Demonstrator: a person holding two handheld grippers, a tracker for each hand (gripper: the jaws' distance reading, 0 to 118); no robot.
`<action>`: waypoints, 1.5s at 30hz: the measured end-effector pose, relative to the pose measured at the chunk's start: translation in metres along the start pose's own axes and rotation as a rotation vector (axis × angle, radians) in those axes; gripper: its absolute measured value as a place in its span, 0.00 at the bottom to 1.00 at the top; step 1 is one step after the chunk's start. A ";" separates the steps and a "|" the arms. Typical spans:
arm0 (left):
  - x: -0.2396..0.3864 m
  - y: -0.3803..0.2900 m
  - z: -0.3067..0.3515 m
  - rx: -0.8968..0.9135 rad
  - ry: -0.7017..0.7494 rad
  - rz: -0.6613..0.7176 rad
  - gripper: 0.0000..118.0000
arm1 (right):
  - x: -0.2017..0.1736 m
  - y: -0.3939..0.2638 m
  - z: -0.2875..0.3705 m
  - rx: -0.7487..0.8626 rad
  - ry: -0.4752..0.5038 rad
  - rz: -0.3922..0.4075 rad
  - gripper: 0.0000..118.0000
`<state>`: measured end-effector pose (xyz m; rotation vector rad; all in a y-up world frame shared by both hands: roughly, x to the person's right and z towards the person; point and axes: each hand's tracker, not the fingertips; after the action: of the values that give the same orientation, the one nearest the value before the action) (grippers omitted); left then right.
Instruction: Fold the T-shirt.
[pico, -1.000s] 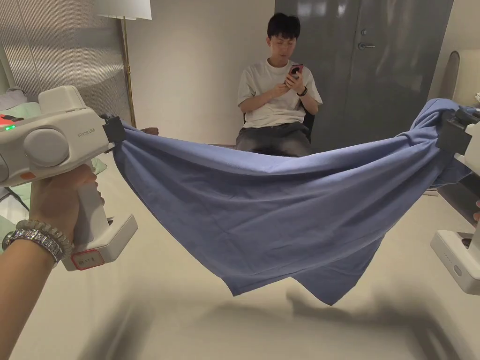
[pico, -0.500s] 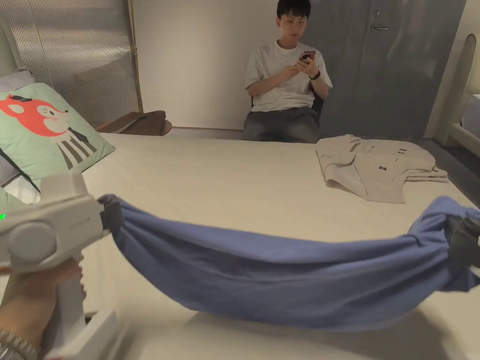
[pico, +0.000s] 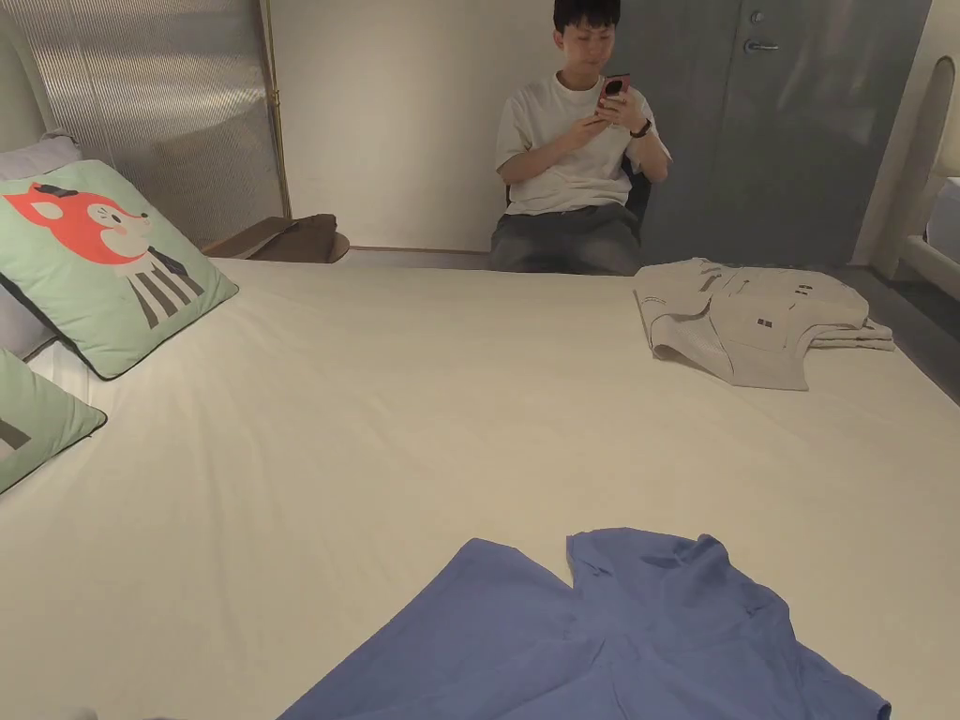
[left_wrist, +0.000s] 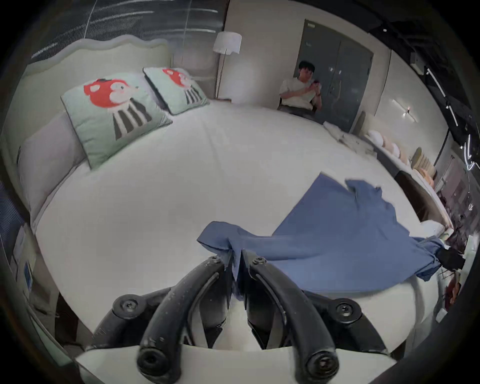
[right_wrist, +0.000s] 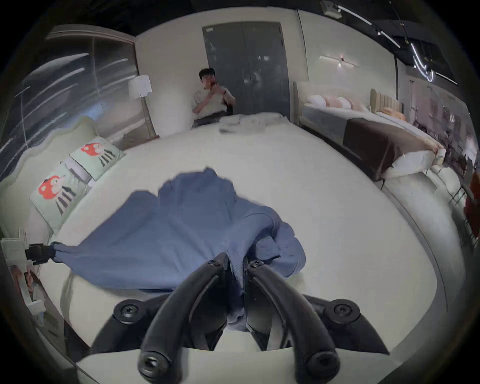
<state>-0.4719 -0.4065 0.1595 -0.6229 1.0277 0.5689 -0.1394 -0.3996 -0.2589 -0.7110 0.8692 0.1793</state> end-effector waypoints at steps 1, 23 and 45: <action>-0.002 -0.009 0.000 -0.021 0.000 0.004 0.04 | 0.001 -0.011 0.001 -0.023 -0.009 -0.005 0.08; -0.026 -0.045 0.012 0.108 0.053 0.048 0.85 | 0.021 -0.044 0.014 0.176 -0.060 0.037 0.88; 0.018 0.024 0.093 0.438 0.064 -0.008 0.00 | -0.102 0.084 0.046 0.655 0.048 0.122 0.00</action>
<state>-0.4256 -0.3220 0.1736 -0.2580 1.1651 0.3021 -0.2113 -0.2932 -0.2037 -0.0512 0.9471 -0.0198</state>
